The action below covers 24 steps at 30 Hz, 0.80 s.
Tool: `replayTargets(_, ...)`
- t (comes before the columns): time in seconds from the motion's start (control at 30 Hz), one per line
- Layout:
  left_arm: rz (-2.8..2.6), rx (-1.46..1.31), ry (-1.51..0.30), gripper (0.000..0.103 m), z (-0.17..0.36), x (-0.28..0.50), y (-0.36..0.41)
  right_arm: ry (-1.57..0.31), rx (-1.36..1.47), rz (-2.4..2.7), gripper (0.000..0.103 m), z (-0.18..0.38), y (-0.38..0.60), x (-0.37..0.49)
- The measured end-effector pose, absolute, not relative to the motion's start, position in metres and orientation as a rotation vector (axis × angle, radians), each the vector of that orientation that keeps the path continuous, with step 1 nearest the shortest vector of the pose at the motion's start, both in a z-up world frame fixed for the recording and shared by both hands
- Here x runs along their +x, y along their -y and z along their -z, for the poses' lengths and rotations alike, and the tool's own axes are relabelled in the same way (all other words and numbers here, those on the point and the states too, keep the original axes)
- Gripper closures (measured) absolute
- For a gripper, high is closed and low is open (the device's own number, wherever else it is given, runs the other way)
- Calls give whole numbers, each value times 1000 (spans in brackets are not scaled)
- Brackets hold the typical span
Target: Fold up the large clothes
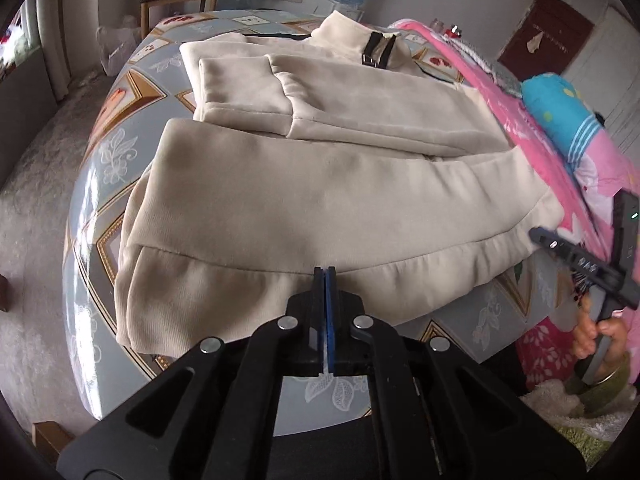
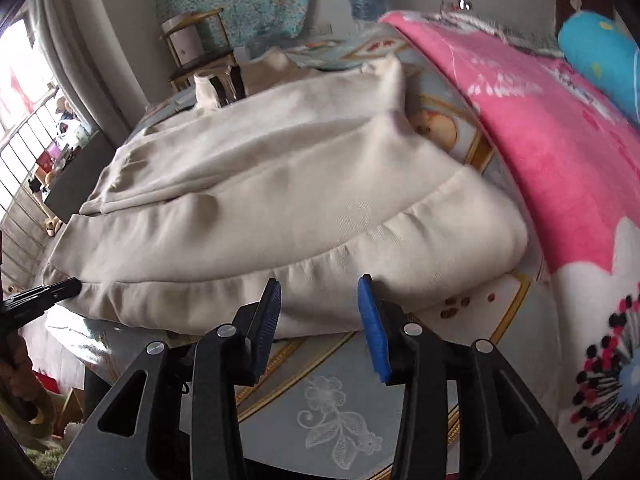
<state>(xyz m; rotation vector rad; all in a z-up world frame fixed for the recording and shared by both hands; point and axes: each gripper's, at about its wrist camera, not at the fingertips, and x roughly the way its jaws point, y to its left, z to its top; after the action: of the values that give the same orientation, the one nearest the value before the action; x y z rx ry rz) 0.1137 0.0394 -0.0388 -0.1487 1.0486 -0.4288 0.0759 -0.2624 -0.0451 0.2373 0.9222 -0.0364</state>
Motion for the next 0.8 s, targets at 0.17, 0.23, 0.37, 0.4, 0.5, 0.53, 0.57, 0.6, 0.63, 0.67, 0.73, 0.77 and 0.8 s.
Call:
replayTargets(0.17,394,-75,-1017,100,26,109,-34,-911,172,57,63,37,254,79)
replayTargets(0.23,367,-97,-1005,97,22,109,-43,-885,192,85,59,36,264,77)
replayTargets(0.37,321,-191,-1044,94,36,118,-66,-947,257,127,50,65,286,85)
replayTargets(0.4,321,-205,-1048,94,37,119,-68,-934,246,119,49,66,286,86)
replayTargets(0.5,295,-190,-1050,93,29,119,-64,-945,234,115,48,59,284,91)
replayTargets(0.53,288,-195,-1037,88,25,118,-65,-934,252,101,48,56,286,91)
replayTargets(0.57,281,-200,-1019,84,20,117,-66,-924,266,87,47,52,287,91)
replayTargets(0.6,272,-199,-1005,78,16,116,-67,-913,267,80,46,48,288,91)
replayTargets(0.63,260,-193,-996,75,15,116,-69,-904,257,81,42,45,288,91)
replayTargets(0.67,243,-183,-999,75,17,117,-70,-900,245,83,37,44,289,90)
replayTargets(0.73,217,-184,-1040,75,29,120,-73,-927,236,89,35,45,290,88)
replayTargets(0.77,213,-197,-1047,75,34,120,-76,-960,239,96,35,51,289,92)
replayTargets(0.8,214,-206,-1038,75,33,118,-77,-1004,245,103,35,59,291,98)
